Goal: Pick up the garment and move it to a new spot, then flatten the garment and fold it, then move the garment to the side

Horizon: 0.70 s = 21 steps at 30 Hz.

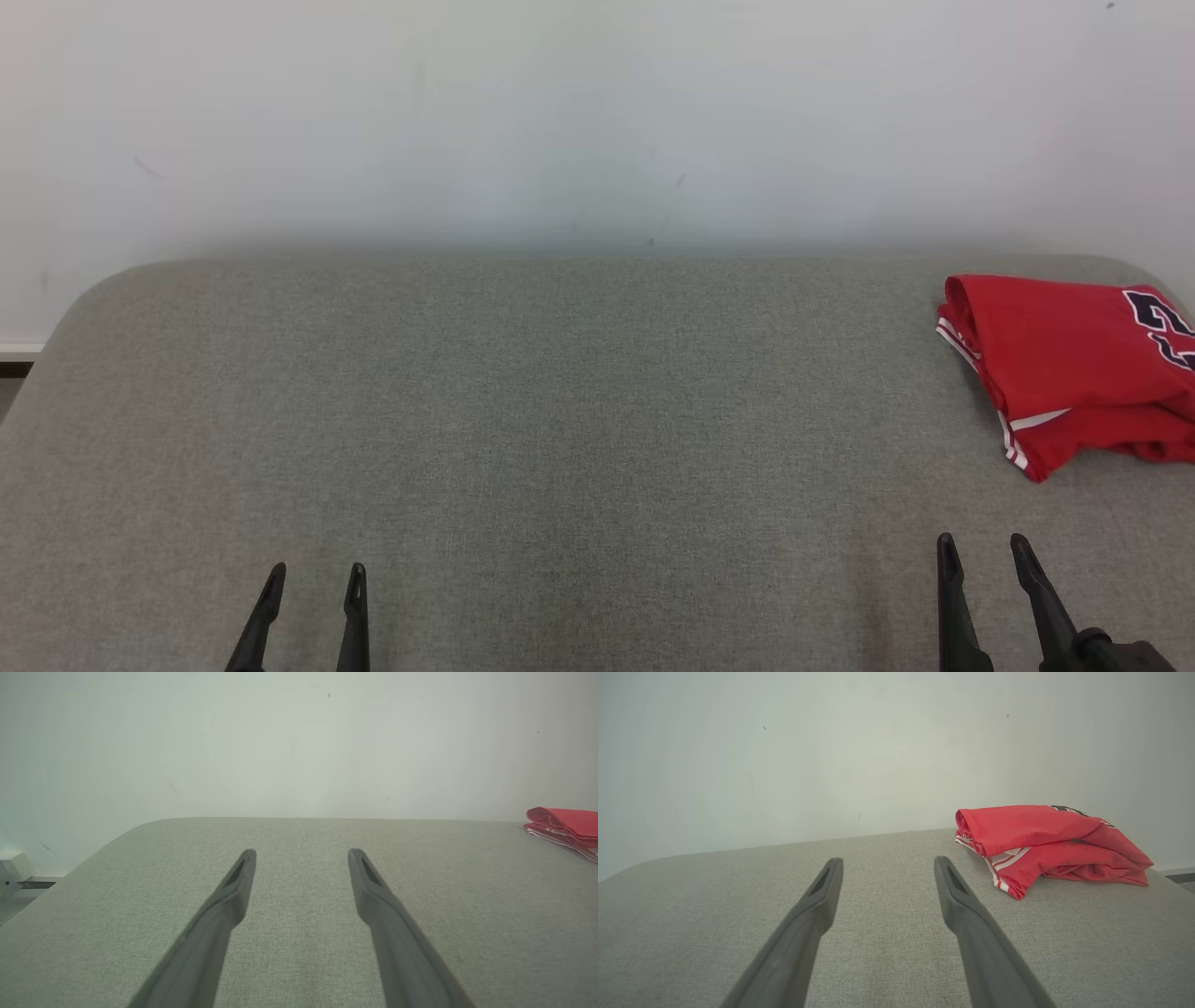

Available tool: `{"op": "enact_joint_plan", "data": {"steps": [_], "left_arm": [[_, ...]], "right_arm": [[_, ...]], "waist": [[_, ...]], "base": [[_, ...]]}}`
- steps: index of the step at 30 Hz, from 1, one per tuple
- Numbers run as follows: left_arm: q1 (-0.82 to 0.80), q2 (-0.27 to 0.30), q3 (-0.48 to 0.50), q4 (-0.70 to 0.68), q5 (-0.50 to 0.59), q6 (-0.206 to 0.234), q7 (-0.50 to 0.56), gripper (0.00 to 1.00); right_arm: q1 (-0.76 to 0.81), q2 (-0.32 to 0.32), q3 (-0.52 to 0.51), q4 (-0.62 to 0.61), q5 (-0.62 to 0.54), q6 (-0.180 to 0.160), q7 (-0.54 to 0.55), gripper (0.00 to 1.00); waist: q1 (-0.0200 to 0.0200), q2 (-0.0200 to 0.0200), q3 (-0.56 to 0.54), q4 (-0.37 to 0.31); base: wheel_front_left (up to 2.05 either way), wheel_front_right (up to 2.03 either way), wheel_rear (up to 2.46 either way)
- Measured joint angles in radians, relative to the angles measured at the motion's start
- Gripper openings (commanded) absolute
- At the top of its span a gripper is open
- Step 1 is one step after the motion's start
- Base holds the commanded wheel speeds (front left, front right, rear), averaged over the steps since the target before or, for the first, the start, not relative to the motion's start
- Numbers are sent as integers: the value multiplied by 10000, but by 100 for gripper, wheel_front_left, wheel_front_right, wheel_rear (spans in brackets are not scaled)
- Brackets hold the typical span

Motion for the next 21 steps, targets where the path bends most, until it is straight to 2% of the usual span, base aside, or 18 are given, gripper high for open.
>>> {"op": "enact_joint_plan", "data": {"steps": [21], "left_arm": [[10, 31, 33, 111, 81, 2, 0, 100]], "right_arm": [[0, 0, 107, 144, 84, 0, 0, 100]], "waist": [[0, 0, -38, -7]], "base": [[0, 0, 0]]}}
